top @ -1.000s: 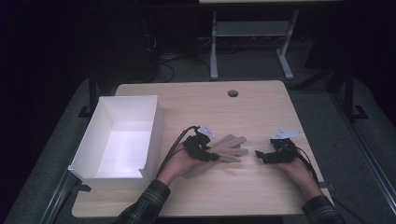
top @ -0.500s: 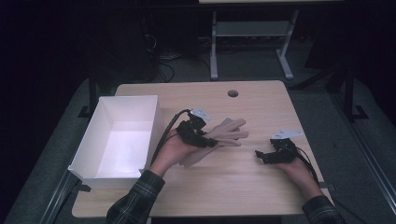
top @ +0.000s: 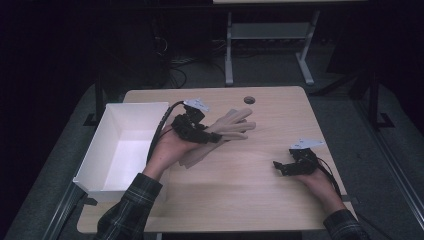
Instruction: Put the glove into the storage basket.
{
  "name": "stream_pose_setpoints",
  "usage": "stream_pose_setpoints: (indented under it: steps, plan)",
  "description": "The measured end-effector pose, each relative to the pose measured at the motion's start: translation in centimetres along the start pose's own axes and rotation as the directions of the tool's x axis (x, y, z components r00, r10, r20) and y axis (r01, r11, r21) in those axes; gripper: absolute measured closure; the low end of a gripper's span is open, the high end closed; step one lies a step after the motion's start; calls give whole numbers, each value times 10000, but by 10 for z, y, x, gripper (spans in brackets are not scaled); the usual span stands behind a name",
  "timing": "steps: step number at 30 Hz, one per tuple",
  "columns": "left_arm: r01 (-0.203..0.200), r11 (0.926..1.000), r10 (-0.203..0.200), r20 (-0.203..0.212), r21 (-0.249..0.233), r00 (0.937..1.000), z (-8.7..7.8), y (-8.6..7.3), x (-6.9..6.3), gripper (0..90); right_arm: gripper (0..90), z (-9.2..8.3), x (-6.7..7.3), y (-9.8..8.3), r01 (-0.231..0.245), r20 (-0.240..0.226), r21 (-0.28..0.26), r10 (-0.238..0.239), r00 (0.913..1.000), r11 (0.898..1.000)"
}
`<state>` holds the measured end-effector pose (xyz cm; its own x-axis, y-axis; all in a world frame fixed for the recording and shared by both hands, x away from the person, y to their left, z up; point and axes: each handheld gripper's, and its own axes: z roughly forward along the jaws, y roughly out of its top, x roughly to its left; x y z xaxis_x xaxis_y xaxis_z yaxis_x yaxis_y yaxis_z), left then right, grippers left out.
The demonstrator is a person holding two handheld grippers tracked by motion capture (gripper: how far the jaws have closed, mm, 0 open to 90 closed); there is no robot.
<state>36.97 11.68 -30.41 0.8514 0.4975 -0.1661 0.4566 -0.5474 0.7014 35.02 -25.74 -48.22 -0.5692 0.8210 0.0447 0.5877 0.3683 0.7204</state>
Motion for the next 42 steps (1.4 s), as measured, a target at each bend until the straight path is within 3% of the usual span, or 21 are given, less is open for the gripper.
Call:
stream_pose_setpoints:
  steps: [4,9,15,26,30,32,34,35,37,38,39,40,41,42]
  plan:
    - [247,9996,-252,-350,-129,9991,-22,-2,3,664,145,0,0,-1,23,61,-64,-22,10000,10000]
    - [355,9994,-351,-777,42,9964,-41,-3,8,664,145,-1,0,-1,14,120,-70,-14,9999,10000]
    - [544,9983,-566,-1072,-227,9926,-59,-8,12,664,145,-1,0,-1,35,97,-67,-35,9999,10000]
    - [1100,9917,-1198,-1654,-672,9789,-90,-31,30,664,145,-1,1,-1,67,36,-63,-67,10000,10000]
    - [1354,9861,-1513,-1828,-964,9714,-104,-42,39,664,145,-1,1,-1,68,41,-63,-67,10000,10000]
    - [1485,9832,-1673,-1987,-1061,9657,-110,-49,44,665,145,-1,1,-1,68,42,-64,-68,10000,10000]
    - [1734,9784,-1950,-2230,-1129,9551,-116,-60,52,664,145,-1,1,-1,67,40,-65,-67,10000,10000]
    - [1734,9784,-1950,-2230,-1129,9551,-116,-60,52,665,145,-1,1,-1,67,40,-65,-67,10000,10000]
    - [1951,9741,-2175,-2387,-1139,9464,-118,-68,58,664,145,-1,1,-1,66,41,-63,-66,10000,10000]
    - [2128,9704,-2357,-2548,-1145,9378,-120,-76,64,664,145,-1,1,-1,67,35,-62,-67,10000,10000]
    - [2205,9682,-2446,-2639,-1180,9330,-120,-80,67,665,145,-1,1,-1,59,43,-63,-59,10000,10000]
    - [2205,9682,-2446,-2639,-1180,9330,-120,-80,67,665,145,-1,1,-1,98,45,-49,-98,9999,9999]
    - [2272,9665,-2518,-2726,-1190,9286,-121,-83,70,664,145,-1,1,-1,114,39,-56,-114,9999,9999]
    - [2456,9616,-2716,-2968,-1223,9155,-121,-92,76,664,145,-1,1,-1,115,38,-55,-115,9999,9999]
